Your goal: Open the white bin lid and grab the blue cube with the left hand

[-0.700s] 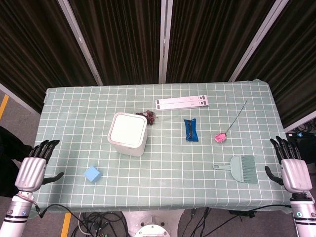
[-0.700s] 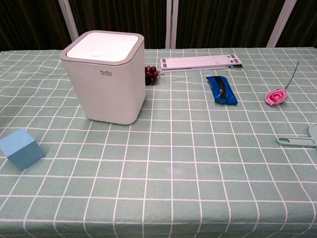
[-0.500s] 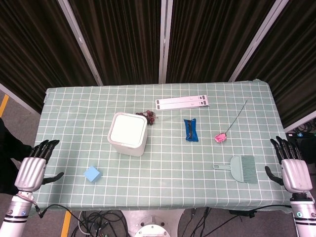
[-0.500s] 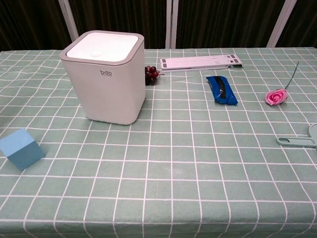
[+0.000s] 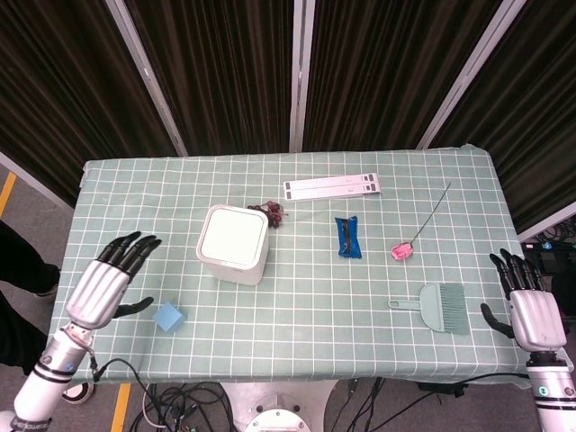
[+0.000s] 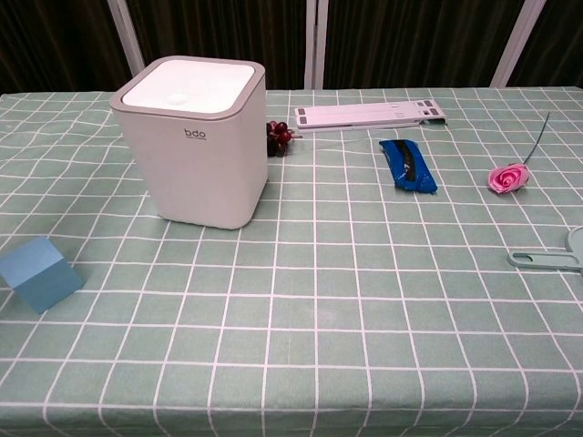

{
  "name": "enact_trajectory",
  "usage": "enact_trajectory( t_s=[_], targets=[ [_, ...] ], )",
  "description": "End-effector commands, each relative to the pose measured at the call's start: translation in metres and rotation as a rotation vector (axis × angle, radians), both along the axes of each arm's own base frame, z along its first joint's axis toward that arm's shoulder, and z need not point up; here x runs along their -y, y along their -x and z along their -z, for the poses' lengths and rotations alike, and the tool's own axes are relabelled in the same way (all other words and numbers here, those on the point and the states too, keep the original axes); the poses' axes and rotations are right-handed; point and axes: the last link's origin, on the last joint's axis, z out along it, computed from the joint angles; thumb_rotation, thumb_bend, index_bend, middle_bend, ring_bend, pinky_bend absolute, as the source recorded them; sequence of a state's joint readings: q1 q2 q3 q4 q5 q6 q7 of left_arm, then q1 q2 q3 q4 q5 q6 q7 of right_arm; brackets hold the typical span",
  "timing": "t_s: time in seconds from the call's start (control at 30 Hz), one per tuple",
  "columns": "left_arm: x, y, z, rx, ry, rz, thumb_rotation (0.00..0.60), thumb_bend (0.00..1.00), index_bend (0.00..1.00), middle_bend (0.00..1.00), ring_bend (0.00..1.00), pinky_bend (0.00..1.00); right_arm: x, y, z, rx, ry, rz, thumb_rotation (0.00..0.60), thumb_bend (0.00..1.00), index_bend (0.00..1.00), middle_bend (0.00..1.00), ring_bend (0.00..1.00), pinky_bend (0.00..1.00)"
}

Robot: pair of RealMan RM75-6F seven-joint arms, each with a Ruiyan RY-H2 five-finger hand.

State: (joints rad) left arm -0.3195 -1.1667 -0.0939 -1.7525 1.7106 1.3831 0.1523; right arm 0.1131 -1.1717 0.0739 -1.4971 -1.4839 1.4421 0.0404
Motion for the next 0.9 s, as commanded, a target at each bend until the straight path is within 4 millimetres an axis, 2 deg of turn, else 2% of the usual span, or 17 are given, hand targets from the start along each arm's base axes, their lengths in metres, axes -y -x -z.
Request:
enact_trajectory(
  t_s=[0.03,0.13,0.33,0.57,0.9],
  targets=[
    [-0.020,-0.041,0.018,-0.015,0.070,0.130,0.600,0.00,0.10,0.13,0.08,0.17,0.000,0.001,0.000,0.002,0.000,0.003,0.600,0.25,0.00,0.00,0.00,0.00],
    [-0.035,-0.059,0.036,-0.042,0.119,0.171,0.600,0.00,0.10,0.13,0.08,0.17,0.000,0.004,0.002,0.005,-0.007,0.010,0.600,0.25,0.00,0.00,0.00,0.00],
    [-0.056,-0.072,0.066,-0.097,0.202,0.160,0.600,0.00,0.10,0.13,0.08,0.17,0.000,0.010,0.001,0.011,-0.008,0.027,0.600,0.25,0.00,0.00,0.00,0.00],
    [-0.061,-0.067,0.083,-0.154,0.250,0.124,0.600,0.00,0.10,0.13,0.08,0.17,0.000,0.015,0.001,0.019,-0.004,0.033,0.600,0.25,0.00,0.00,0.00,0.00],
    [-0.052,-0.054,0.096,-0.168,0.296,0.083,0.600,0.00,0.10,0.14,0.08,0.17,0.001,0.014,0.003,0.016,-0.014,0.026,0.600,0.25,0.00,0.00,0.00,0.00]
  ],
)
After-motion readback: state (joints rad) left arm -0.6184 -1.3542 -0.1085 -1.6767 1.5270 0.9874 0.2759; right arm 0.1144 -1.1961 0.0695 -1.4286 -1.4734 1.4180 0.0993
